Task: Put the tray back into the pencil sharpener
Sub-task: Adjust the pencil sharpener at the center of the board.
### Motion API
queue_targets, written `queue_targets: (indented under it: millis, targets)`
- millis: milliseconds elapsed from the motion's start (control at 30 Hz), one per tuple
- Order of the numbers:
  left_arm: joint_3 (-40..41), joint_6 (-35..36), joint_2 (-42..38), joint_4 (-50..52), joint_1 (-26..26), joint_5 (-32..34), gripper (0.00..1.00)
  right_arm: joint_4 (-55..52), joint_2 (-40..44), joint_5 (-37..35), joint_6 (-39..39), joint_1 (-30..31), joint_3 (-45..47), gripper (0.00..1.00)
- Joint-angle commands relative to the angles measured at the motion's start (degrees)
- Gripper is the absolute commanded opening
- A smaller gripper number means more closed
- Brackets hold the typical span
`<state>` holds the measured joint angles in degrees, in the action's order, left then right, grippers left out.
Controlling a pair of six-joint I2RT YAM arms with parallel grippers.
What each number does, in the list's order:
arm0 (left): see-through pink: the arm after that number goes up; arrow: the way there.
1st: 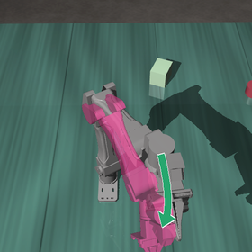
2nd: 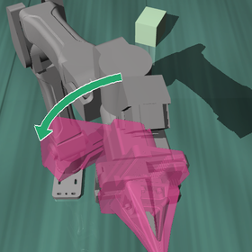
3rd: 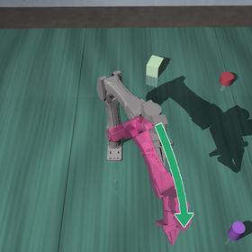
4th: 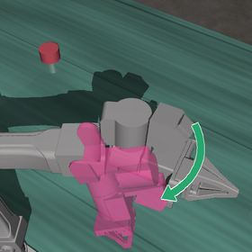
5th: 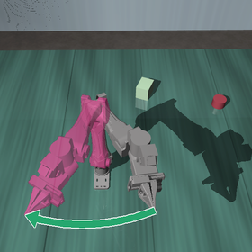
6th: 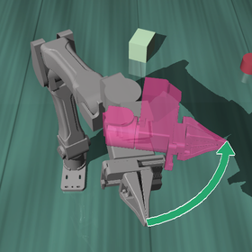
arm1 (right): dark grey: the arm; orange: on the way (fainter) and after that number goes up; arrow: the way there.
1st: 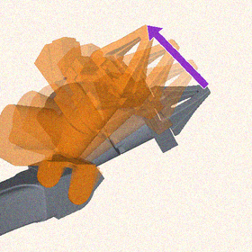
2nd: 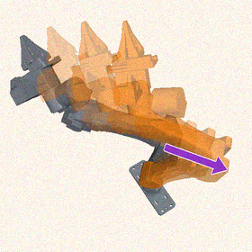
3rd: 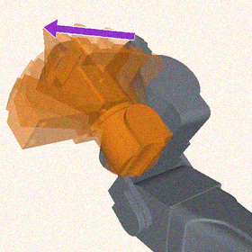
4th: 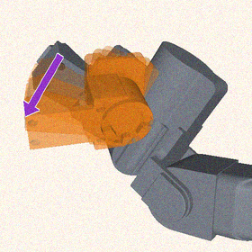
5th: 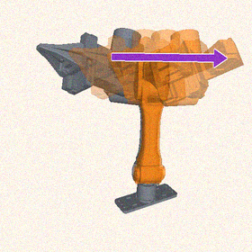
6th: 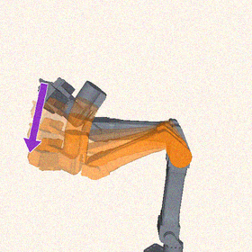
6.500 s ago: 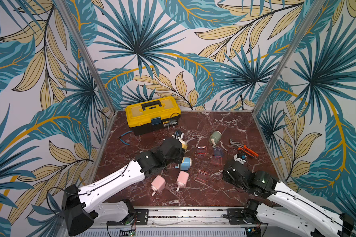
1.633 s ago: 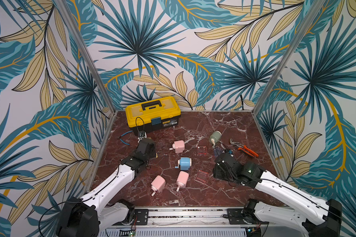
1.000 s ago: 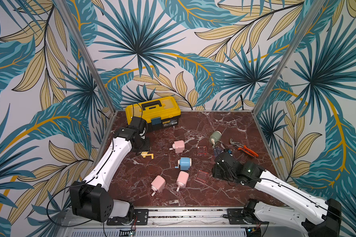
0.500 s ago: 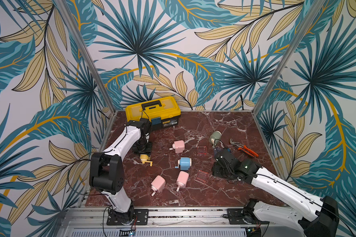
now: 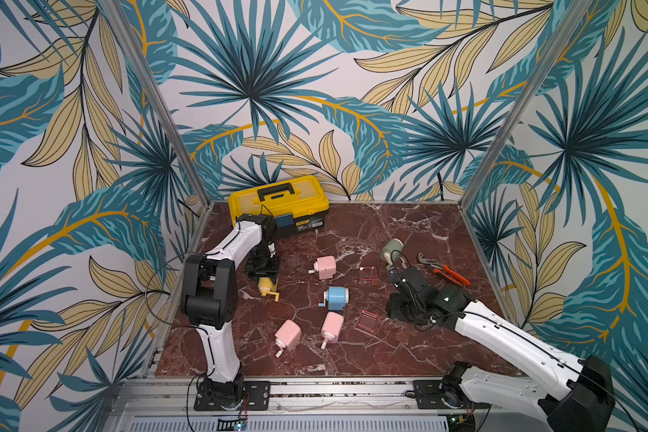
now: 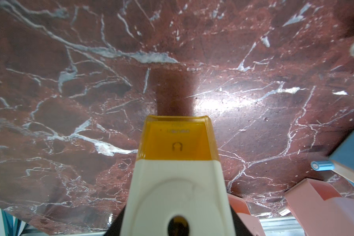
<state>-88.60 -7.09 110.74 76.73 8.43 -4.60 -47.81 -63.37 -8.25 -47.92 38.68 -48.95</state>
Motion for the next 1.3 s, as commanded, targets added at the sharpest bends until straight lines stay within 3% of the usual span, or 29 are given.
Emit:
queue_targets:
  millis: [0, 267, 567, 800, 1267]
  targets:
    - [-2.4, 1.3, 1.4, 2.6, -0.7, -0.8, 0.06, 0.6, -0.9, 1.0, 1.6, -0.4, -1.6, 0.59]
    - [-5.0, 1.4, 5.2, 4.2, -0.8, -0.4, 0.14, 0.5, -1.0, 1.1, 1.9, -0.9, -1.6, 0.59]
    - [-5.9, 1.0, 7.5, 4.3, -0.7, 2.9, 0.31, 0.6, -1.2, 1.5, 2.6, -1.5, -1.7, 0.59]
    - [-5.9, 0.8, 7.9, 4.2, -0.7, 3.2, 0.56, 0.6, -1.2, 1.6, 2.7, -1.8, -1.6, 0.6]
    - [-6.5, 1.0, 7.4, 4.1, -0.6, 3.1, 0.71, 0.1, 0.0, 1.4, 2.2, -1.8, -1.3, 0.62]
